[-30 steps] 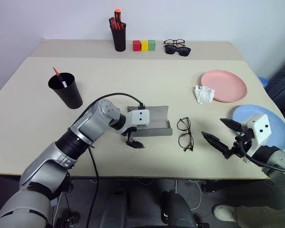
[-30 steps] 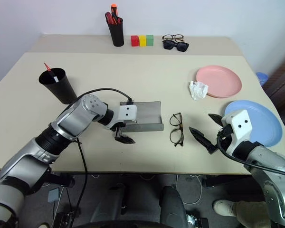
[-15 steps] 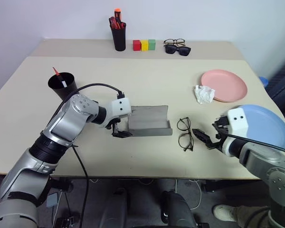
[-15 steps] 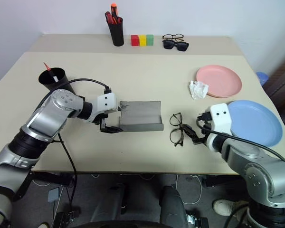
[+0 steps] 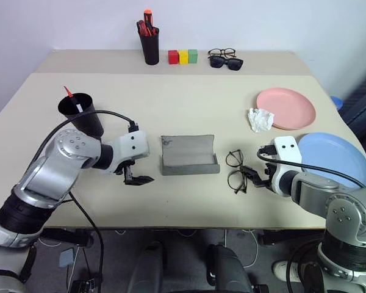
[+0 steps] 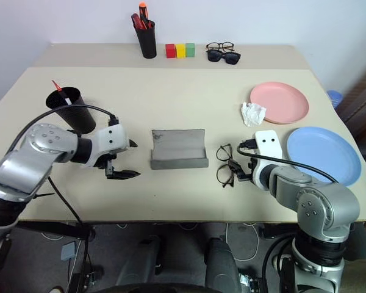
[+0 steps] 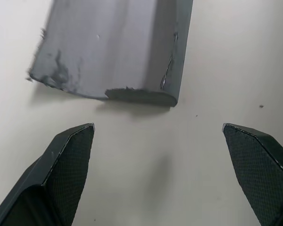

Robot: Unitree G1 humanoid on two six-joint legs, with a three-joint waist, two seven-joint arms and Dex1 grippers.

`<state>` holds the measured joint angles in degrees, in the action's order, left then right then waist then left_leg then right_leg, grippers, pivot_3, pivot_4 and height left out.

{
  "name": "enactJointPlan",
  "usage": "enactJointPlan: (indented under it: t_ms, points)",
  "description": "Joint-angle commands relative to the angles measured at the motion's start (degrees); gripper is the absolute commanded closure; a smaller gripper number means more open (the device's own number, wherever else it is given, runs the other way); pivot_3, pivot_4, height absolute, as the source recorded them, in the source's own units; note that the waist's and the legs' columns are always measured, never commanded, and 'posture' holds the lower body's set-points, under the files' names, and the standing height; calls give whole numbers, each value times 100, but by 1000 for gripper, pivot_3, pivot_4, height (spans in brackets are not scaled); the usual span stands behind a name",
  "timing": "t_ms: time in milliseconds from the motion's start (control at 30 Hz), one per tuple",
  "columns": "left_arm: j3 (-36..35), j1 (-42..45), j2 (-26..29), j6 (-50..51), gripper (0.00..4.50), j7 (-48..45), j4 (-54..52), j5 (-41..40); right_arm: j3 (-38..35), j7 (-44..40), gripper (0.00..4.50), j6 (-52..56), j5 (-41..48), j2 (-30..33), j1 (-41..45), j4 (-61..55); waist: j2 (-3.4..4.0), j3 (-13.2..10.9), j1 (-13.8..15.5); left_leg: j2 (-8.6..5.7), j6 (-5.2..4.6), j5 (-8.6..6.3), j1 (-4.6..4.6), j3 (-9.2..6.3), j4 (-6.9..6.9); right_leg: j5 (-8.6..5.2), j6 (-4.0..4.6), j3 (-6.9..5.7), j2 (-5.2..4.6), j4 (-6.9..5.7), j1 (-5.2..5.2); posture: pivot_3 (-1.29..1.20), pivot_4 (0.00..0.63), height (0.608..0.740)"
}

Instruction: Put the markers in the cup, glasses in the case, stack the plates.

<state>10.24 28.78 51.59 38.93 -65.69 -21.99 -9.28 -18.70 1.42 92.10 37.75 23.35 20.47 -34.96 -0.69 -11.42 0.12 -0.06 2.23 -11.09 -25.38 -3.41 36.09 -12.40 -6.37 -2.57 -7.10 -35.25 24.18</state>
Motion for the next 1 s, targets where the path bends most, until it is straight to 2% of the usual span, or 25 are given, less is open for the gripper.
enactJointPlan:
  t_ms: [33,100,167,300,500,800,1000]
  points:
    - [-847,-468,-407,-1189,41,449,-266,-265,12,-3,0,40,36,-33,184,-19,1,1,-3,0,0,0,0,1,-1,0,0,1,0,0,1,0,150,740]
    - [-1106,-742,-638,-1878,41,607,-203,-303,38,2,0,40,42,-53,221,8,0,1,7,0,0,0,0,1,2,1,0,2,2,-1,1,0,150,740]
    - [-1271,-1158,-585,-2087,41,321,-223,-569,93,3,0,40,34,-105,293,64,1,2,3,0,0,0,0,3,2,1,0,4,2,-1,0,0,150,740]
    - [-1604,-1517,-282,-1723,41,-352,-310,-1503,152,-7,0,40,36,-139,349,127,2,1,-59,1,0,0,2,4,0,1,2,6,3,-6,4,0,150,740]
    - [-1961,-1135,-107,-1085,41,-1017,242,-2763,201,-46,0,40,69,-129,310,156,3,1,-85,2,0,0,2,3,3,0,1,6,4,-5,3,0,150,740]
    - [-1895,-917,17,-1310,41,-1660,690,-2954,277,-117,0,40,14,-170,317,238,4,1,-95,6,0,0,1,5,-1,1,2,8,9,-5,7,0,150,740]
    - [-1861,-918,45,-1320,41,-1712,670,-2937,305,-171,0,40,-74,-261,273,255,4,1,-93,6,0,0,1,5,-2,1,3,9,9,-4,7,0,150,740]
